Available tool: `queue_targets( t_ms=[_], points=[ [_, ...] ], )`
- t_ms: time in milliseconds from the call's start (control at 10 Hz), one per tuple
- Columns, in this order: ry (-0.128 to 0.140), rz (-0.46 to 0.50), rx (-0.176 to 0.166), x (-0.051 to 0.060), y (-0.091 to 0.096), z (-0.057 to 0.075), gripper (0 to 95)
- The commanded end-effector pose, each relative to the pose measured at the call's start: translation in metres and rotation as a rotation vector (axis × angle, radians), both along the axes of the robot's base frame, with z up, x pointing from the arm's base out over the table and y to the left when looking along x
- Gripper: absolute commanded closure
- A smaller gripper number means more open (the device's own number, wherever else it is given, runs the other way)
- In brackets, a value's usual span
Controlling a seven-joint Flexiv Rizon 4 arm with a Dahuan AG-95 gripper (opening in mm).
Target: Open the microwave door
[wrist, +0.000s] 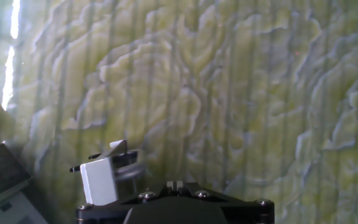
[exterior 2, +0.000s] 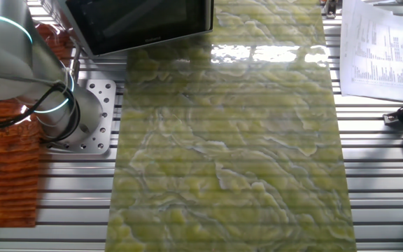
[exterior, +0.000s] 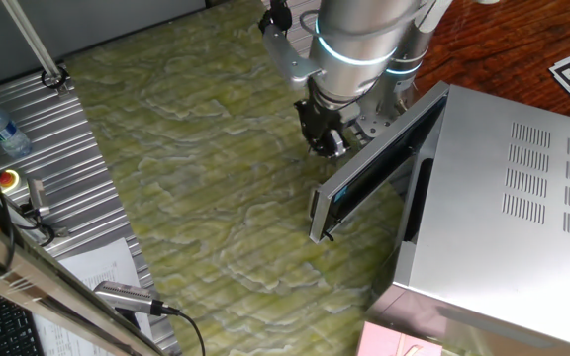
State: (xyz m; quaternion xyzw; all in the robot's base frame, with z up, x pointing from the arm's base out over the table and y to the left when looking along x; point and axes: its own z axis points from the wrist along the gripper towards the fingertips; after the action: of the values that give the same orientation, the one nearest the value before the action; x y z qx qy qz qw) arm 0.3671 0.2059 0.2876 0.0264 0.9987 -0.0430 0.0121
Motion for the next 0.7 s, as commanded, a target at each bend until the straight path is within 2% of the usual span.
queue_targets(
  t_ms=[100,400,500,600,700],
  points=[
    [-0.008,-0.028,0.026,0.0,-0.005,-0.001,95.0],
    [-0.006,0.024,0.017,0.015,-0.045,-0.008,95.0],
    [-0.008,0.046,0.015,0.021,-0.062,-0.014,95.0],
    [-0.009,0.051,0.014,0.023,-0.068,-0.016,95.0],
    [-0.013,0.063,0.008,0.029,-0.085,-0.025,95.0]
  ],
)
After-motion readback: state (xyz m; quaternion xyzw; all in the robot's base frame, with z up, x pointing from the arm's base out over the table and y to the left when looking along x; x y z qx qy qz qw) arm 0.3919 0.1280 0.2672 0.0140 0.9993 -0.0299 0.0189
